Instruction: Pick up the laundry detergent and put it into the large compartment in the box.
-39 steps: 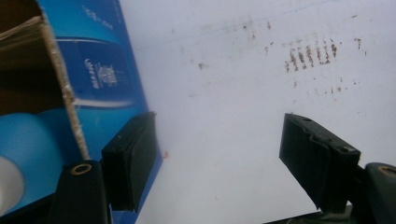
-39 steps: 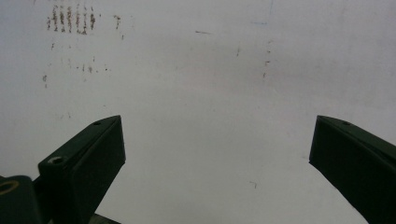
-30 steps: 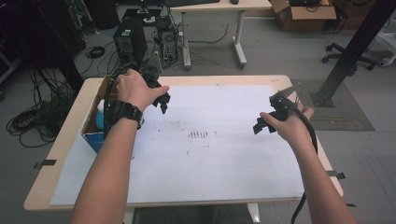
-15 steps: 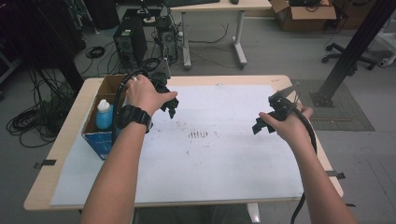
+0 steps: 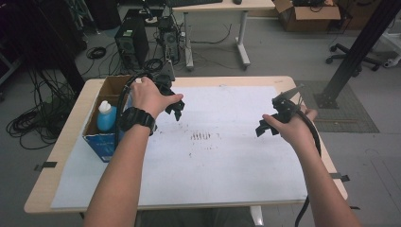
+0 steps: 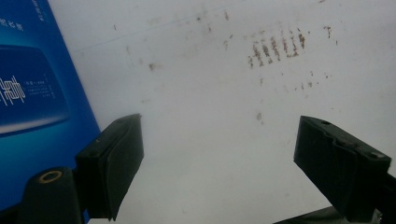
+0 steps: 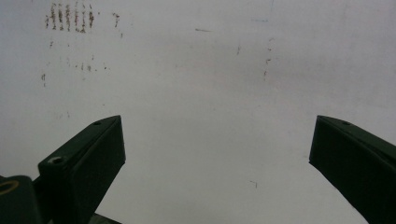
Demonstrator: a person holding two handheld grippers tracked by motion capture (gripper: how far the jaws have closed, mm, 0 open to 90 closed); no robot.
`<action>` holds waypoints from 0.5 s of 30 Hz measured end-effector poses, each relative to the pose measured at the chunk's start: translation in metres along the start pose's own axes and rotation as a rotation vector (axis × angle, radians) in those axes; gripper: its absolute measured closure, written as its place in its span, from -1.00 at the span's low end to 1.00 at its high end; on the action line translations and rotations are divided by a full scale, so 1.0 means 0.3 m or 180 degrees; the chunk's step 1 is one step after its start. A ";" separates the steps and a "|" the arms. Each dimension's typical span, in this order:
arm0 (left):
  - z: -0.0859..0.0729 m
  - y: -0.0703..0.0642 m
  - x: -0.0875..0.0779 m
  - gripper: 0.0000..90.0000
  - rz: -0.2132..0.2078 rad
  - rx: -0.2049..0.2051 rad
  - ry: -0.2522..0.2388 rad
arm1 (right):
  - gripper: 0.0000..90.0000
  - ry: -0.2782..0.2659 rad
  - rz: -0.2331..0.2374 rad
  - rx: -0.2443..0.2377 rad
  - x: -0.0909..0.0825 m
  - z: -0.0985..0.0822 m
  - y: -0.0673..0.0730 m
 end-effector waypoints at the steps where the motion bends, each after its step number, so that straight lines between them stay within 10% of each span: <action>1: 0.000 -0.001 0.001 -0.65 -0.0001 0.0002 -0.0001 | -0.92 -0.0005 0.0004 -0.0005 0.000 0.000 -0.001; 15: -0.003 -0.007 0.001 -0.71 -0.0013 -0.0022 0.0014 | -0.92 -0.0036 0.0028 0.0017 -0.013 -0.004 -0.004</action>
Point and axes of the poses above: each handheld gripper's, and its own axes: x roughly forward along the jaws, z roughly out of its top, y roughly to its left, the point moved 9 cm from there along x, roughly forward along the jaws, and after that the axes turned 5 degrees about x, right-handed, at the moved point
